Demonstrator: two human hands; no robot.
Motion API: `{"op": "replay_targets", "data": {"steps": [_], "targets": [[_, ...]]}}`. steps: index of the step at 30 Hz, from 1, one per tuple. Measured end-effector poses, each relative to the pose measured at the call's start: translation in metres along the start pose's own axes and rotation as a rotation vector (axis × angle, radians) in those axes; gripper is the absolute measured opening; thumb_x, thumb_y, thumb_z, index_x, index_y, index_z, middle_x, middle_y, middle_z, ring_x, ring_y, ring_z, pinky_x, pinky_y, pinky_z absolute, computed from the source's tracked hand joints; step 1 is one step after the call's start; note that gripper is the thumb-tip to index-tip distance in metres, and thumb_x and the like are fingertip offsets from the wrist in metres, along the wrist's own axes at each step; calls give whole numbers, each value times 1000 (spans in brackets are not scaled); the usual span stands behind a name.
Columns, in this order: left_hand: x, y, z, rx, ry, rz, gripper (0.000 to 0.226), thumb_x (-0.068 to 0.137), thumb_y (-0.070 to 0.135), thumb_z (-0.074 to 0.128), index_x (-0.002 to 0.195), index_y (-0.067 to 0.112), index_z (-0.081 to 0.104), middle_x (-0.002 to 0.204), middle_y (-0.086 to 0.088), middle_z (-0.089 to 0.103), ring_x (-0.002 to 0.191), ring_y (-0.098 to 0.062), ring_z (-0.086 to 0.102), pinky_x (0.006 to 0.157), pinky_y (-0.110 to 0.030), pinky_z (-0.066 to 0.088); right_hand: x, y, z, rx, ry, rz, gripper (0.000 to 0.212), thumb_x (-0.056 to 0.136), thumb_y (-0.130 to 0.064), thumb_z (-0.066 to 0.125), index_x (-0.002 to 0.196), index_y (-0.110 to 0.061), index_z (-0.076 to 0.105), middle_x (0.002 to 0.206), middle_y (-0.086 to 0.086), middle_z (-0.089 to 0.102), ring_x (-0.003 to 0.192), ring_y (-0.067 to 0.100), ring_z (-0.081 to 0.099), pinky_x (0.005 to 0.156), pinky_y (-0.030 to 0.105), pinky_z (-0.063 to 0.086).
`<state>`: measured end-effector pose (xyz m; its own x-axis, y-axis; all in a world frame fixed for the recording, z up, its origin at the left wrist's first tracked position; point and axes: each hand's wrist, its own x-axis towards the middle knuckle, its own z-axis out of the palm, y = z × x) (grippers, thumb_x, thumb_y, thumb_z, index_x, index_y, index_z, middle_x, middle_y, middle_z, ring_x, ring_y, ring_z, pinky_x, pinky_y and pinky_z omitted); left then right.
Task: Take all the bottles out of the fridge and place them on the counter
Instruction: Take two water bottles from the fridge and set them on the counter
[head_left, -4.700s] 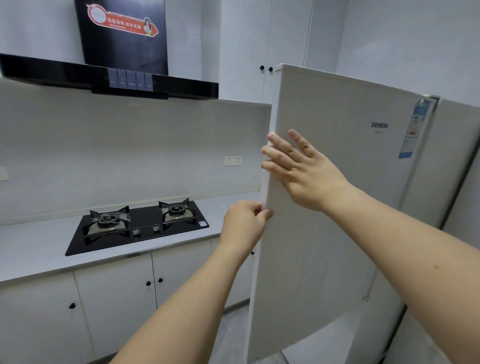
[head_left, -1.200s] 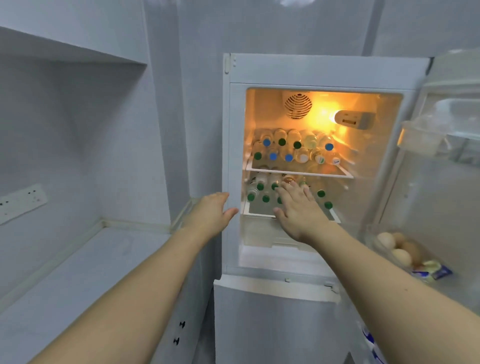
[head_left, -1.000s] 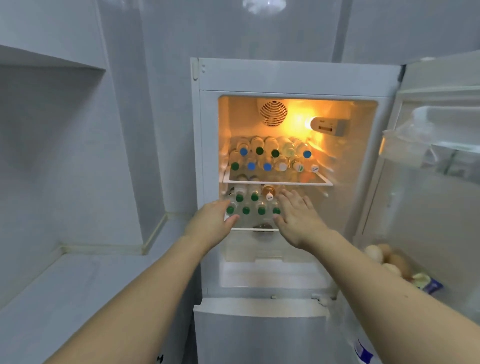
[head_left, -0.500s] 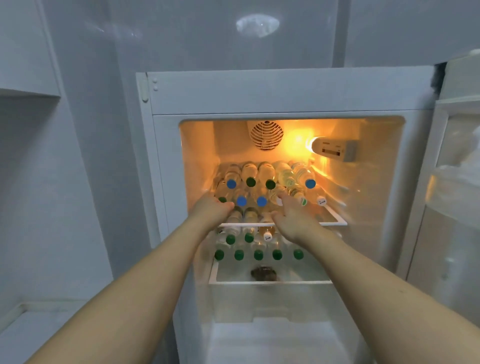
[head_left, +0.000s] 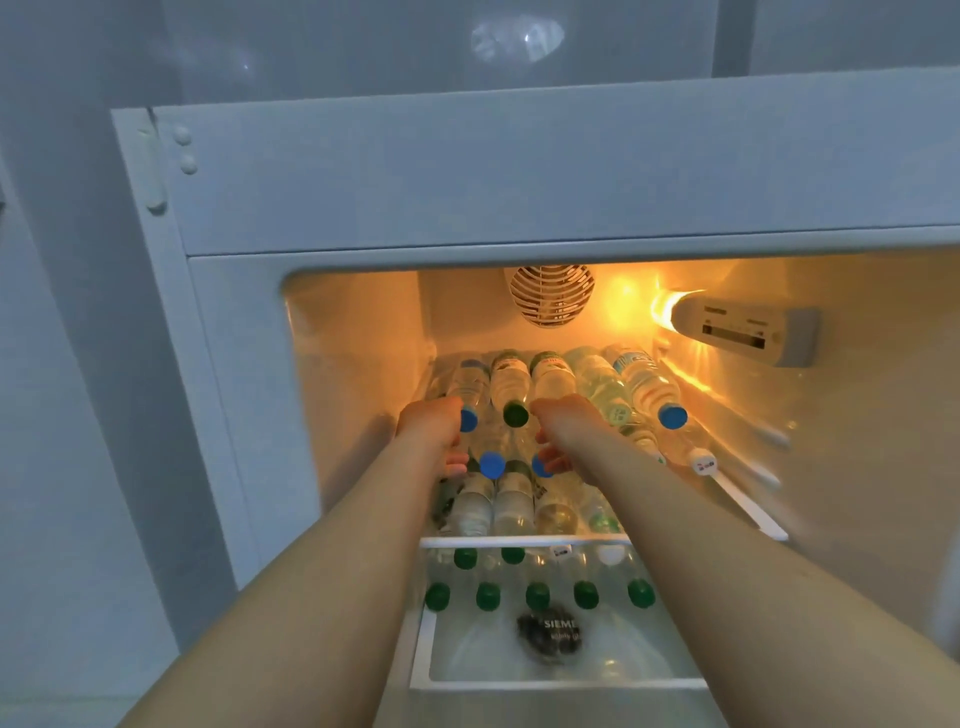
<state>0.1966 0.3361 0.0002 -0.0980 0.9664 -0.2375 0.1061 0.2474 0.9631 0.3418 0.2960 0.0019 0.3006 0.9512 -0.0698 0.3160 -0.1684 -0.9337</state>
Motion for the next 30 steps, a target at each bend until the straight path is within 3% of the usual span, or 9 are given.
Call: {"op": "replay_targets", "data": {"steps": [4, 7, 9, 12, 19, 25, 30], "targets": [[28, 4, 10, 86, 22, -16, 25, 95, 30, 51, 108, 8, 53, 93, -14, 59, 73, -27, 61, 48, -33, 50, 27, -17, 15, -87, 6, -8, 27, 96, -21, 39, 106, 0, 52, 93, 18, 65, 74, 31, 66, 65, 36, 58], [41, 4, 19, 128, 2, -37, 21, 95, 26, 49, 91, 5, 51, 89, -17, 61, 64, -28, 62, 52, -33, 51, 38, -19, 26, -218, 11, -22, 29, 97, -17, 34, 84, 1, 53, 90, 21, 67, 78, 36, 70, 77, 45, 59], [47, 6, 22, 134, -7, -54, 22, 95, 25, 47, 85, 5, 50, 85, -17, 62, 62, -27, 62, 52, -33, 50, 43, -17, 31, -254, 13, -10, 34, 99, -22, 33, 76, -2, 49, 86, 21, 68, 74, 34, 70, 76, 43, 60], [53, 7, 24, 152, 5, -69, 24, 96, 26, 48, 86, 5, 53, 80, -16, 63, 59, -27, 62, 50, -32, 48, 58, -12, 34, -215, 30, 16, 41, 100, -33, 33, 78, -3, 51, 77, 17, 68, 58, 27, 62, 60, 31, 54], [53, 7, 21, 156, -5, -56, 32, 99, 36, 45, 82, 9, 50, 78, -13, 64, 55, -25, 59, 47, -27, 40, 69, -9, 38, -113, 6, 38, 42, 100, -36, 33, 76, -6, 50, 67, 11, 55, 51, 20, 46, 50, 25, 36], [48, 5, 23, 167, -43, -56, 32, 99, 34, 43, 112, 6, 53, 77, -12, 59, 59, -22, 55, 47, -27, 41, 55, -7, 37, -41, -19, 77, 37, 99, -30, 33, 77, -5, 47, 69, 13, 55, 52, 21, 47, 47, 23, 37], [27, -3, 21, 101, -61, -104, 35, 98, 44, 40, 95, 11, 49, 75, -8, 49, 58, -16, 44, 46, -24, 36, 34, -4, 31, -18, -94, 146, 37, 99, -41, 32, 86, -10, 47, 69, 8, 52, 50, 16, 44, 45, 21, 36]]}}
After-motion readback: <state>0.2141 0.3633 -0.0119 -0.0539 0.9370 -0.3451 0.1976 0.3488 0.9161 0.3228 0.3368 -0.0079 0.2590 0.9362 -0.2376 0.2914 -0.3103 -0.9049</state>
